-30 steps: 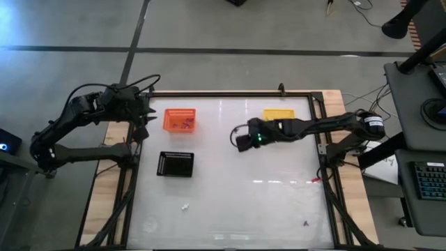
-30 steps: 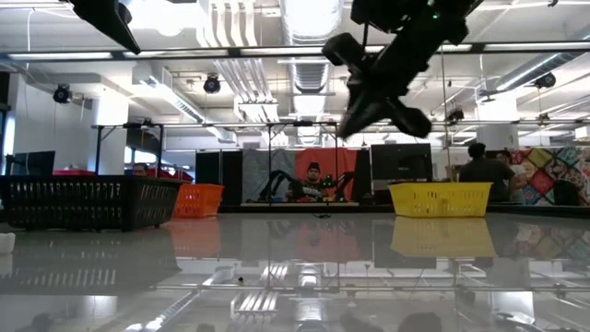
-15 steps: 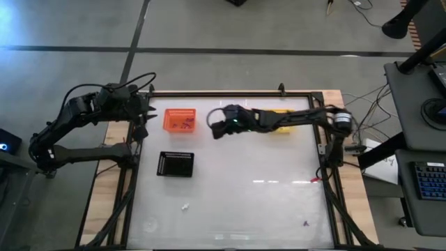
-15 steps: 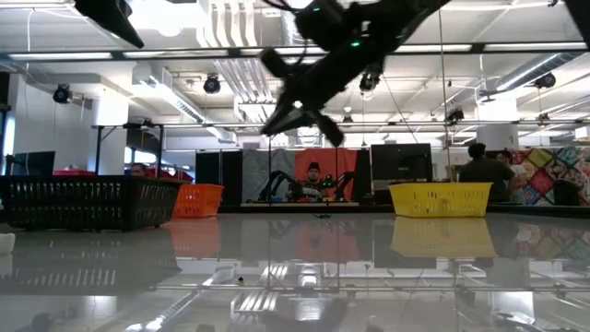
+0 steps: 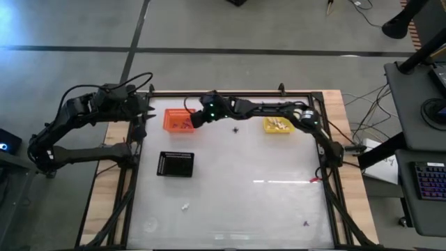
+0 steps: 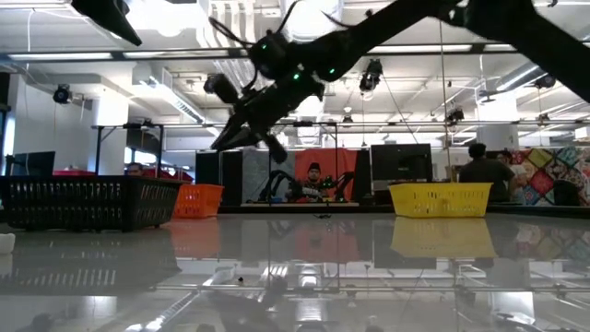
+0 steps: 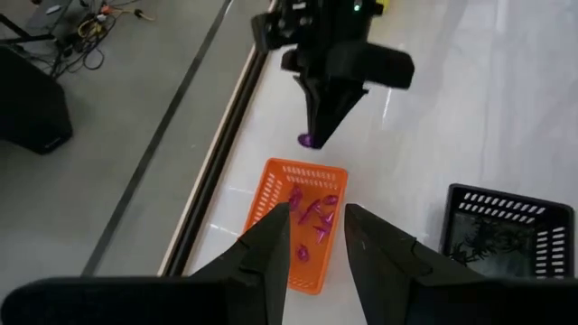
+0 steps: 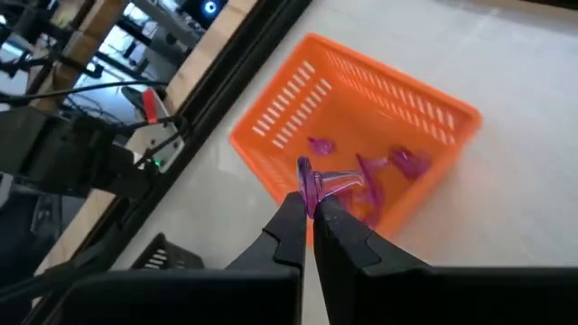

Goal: Sort Halloween decoration
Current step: Put the violet witch hat toy into the orange bin

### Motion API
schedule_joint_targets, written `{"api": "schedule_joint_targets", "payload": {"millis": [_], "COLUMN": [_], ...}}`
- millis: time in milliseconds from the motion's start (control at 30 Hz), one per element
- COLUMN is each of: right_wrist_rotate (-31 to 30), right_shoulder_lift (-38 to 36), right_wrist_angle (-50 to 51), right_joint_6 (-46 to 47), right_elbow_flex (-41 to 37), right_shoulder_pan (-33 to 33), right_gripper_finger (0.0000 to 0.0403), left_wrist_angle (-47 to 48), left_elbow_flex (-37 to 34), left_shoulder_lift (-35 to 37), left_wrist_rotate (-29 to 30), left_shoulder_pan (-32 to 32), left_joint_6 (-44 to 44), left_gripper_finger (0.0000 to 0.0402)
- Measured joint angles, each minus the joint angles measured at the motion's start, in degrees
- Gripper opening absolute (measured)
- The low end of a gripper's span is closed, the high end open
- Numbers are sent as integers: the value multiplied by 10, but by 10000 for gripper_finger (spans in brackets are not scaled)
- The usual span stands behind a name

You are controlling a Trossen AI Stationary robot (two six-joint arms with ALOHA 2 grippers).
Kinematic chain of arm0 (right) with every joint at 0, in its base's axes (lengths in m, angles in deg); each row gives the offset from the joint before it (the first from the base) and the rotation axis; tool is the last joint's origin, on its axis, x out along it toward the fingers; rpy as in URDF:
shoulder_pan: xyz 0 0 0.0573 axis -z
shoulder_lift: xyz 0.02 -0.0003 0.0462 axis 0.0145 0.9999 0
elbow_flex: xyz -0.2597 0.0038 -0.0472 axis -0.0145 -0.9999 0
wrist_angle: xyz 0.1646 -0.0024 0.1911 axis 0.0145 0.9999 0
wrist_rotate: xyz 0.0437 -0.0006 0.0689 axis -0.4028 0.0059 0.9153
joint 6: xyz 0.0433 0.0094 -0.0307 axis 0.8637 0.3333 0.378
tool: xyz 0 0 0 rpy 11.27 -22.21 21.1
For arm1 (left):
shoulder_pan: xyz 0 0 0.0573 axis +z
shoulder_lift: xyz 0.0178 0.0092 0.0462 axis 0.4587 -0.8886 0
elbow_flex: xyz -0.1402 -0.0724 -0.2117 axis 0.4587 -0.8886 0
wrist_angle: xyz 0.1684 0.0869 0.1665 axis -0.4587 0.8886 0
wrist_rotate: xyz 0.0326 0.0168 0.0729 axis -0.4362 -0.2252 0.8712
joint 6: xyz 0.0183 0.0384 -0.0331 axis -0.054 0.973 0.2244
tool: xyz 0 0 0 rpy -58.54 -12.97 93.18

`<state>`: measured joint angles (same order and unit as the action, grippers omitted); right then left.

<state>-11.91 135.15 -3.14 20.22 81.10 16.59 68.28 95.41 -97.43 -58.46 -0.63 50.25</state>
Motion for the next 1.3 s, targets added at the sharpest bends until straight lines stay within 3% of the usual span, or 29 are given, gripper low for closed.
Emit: {"api": "schedule_joint_targets", "payload": {"millis": [233, 467, 700, 1100, 1300], "right_wrist_rotate": [68, 76, 86, 87, 127], "right_shoulder_lift": [92, 128, 130, 131, 111], "right_wrist_angle": [2, 77, 107, 118, 220], "right_joint_6": [-54, -78, -80, -78, -90], "right_elbow_flex": [125, 210, 228, 235, 288], "right_shoulder_pan": [6, 15, 31, 34, 43], "right_gripper_finger": [9, 9, 16, 102, 113], "left_wrist_angle": [1, 1, 0, 0, 0], "left_elbow_flex": [0, 0, 0, 0, 0], "left_shoulder_lift": [4, 8, 9, 8, -5], "left_wrist_rotate": [64, 73, 73, 73, 73], "left_shoulder_pan": [0, 0, 0, 0, 0], "left_joint_6": [-3, -8, -8, -30, -58], "left_gripper_finger": [91, 91, 91, 91, 91]}}
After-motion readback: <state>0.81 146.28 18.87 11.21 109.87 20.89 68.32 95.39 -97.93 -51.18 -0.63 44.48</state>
